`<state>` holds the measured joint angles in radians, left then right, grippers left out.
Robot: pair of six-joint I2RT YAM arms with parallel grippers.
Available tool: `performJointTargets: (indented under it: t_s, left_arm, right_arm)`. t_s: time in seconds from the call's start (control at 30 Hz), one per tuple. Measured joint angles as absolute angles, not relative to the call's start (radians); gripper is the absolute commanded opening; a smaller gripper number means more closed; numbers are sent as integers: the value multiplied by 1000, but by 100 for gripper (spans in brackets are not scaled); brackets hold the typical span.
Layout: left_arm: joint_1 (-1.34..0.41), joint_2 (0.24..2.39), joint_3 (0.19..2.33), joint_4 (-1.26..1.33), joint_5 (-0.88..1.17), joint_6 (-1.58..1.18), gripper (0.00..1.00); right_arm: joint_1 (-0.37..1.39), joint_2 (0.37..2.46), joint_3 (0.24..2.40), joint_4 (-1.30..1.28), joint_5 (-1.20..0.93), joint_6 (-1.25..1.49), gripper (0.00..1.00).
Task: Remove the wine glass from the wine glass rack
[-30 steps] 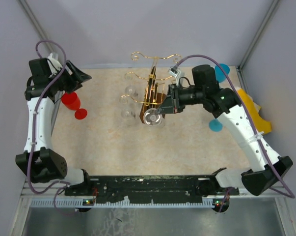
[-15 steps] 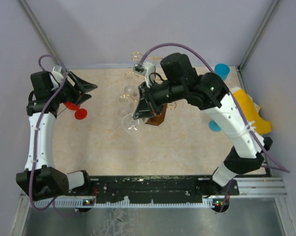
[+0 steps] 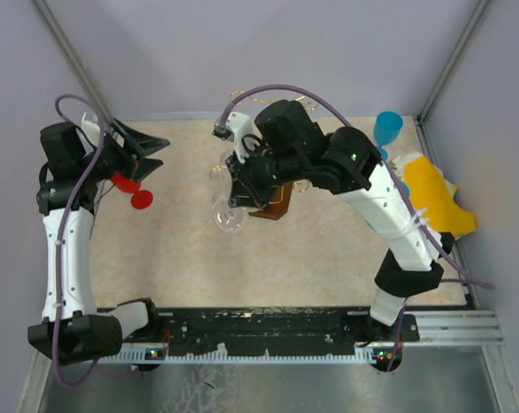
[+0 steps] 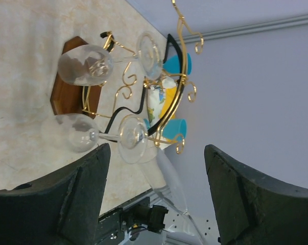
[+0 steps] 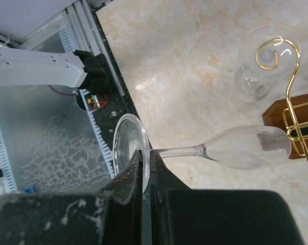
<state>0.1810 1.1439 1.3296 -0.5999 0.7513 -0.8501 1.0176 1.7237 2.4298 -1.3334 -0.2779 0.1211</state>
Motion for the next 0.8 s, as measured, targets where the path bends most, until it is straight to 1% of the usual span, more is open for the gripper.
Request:
performJointTargets:
  t_s: [0.23,0.37,0.53,0.8]
  left_arm:
    - [176,1156,1435,-578,814,-911,81]
    - [162,1156,1447,-558,840,-933,81]
    - [145,1158,1437,-542,861,-958,81]
    - [131,1158,1431,-536,871,-972,81]
  right_arm:
    - [1133,1724,2430,-1330,-113,59,0]
    - [1166,1724,2430,-1316,-38,28,0]
    - [1174,1724,2430,-1308,-13,26,0]
    - [1176,1724,2428,-1309,-31,50,0]
